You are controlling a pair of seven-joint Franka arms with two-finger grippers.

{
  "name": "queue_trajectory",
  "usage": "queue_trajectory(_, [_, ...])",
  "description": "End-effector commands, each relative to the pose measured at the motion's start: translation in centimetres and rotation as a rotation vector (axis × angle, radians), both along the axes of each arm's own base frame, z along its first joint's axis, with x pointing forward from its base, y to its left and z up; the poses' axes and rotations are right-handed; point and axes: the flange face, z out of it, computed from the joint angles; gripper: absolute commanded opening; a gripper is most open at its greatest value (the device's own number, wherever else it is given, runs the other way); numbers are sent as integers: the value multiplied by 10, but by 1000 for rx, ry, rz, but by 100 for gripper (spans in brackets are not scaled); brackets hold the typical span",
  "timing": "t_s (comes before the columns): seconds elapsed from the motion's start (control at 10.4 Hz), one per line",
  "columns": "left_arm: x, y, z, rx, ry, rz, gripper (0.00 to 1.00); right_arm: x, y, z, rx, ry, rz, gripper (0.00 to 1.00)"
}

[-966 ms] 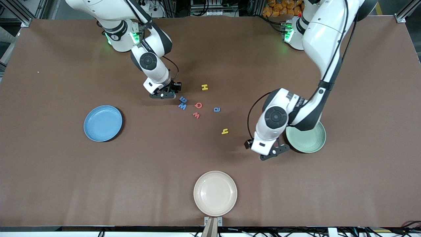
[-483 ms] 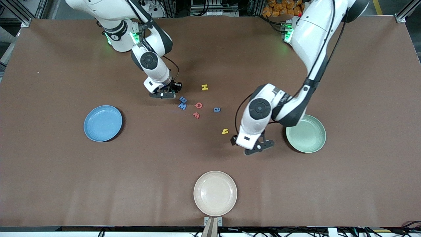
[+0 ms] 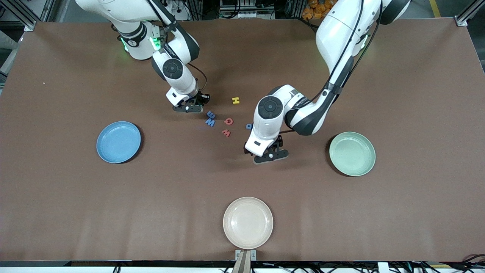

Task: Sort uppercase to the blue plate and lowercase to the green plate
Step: 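Grasp the teal R with the right gripper while the left gripper grasps the h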

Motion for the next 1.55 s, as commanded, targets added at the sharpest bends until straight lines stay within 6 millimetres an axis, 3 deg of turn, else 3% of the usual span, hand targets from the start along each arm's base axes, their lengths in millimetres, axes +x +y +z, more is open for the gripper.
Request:
queue_trajectory(0.0, [-7, -15, -11, 3, -26, 39, 100, -6, -4, -3, -30, 51, -10, 16])
queue_trajectory(0.19, [-10, -13, -23, 9, -8, 83, 100, 6, 1, 32, -51, 59, 6, 16])
queue_trajectory(0.48, [-3, -3, -33, 18, 3, 93, 100, 47, -22, 89, -53, 54, 94, 13])
queue_trajectory(0.68, [-2, 3, -50, 33, 22, 91, 100, 69, -47, 109, -43, 17, 223, 14])
queue_trajectory(1.06, [-13, 5, -92, 65, 71, 85, 100, 107, -125, 113, -53, 6, 413, 13])
queue_trajectory(1.45, [-15, 1, -93, 64, 70, 86, 100, 134, -202, 99, -86, -3, 590, 13])
